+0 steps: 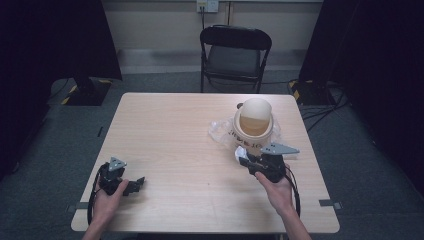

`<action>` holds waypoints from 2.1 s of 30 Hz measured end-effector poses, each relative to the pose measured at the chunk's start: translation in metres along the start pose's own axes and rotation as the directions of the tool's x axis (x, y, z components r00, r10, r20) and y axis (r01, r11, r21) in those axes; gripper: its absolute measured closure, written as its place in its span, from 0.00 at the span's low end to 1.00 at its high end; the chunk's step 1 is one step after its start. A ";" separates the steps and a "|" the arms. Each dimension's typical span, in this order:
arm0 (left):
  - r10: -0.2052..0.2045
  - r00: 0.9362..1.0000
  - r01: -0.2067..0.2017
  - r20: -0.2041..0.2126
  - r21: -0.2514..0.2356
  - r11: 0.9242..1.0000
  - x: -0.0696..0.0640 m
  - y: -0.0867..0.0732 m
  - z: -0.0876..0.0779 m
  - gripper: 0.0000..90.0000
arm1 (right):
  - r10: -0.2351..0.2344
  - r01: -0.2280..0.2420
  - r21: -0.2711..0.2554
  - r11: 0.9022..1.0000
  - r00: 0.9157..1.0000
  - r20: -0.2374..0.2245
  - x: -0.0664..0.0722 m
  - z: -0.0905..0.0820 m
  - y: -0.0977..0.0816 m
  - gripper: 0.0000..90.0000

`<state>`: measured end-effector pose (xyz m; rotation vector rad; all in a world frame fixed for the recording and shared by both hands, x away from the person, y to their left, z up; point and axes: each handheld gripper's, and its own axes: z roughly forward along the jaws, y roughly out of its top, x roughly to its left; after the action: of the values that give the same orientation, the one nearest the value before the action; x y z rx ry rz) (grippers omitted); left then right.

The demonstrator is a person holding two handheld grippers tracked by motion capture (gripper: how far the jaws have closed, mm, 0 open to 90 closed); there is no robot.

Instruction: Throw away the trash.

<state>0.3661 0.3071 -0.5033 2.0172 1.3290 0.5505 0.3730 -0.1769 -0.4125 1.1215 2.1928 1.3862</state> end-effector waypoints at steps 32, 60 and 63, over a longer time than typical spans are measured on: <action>-0.006 1.000 0.006 0.001 -0.003 1.000 0.000 0.000 0.000 0.00 | 0.030 -0.027 -0.043 0.999 0.996 0.084 -0.032 0.011 0.055 0.80; -0.005 1.000 0.005 0.001 -0.002 1.000 0.000 0.000 0.000 0.00 | 0.050 -0.055 0.030 0.998 0.986 0.157 -0.056 0.038 0.061 0.79; -0.006 1.000 0.006 0.001 -0.003 1.000 0.000 0.000 0.000 0.00 | 0.059 -0.067 0.042 0.997 0.985 0.160 -0.060 0.040 0.060 0.78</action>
<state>0.3660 0.3067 -0.5035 2.0106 1.3320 0.5482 0.4634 -0.1836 -0.3887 1.2819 2.1047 1.2294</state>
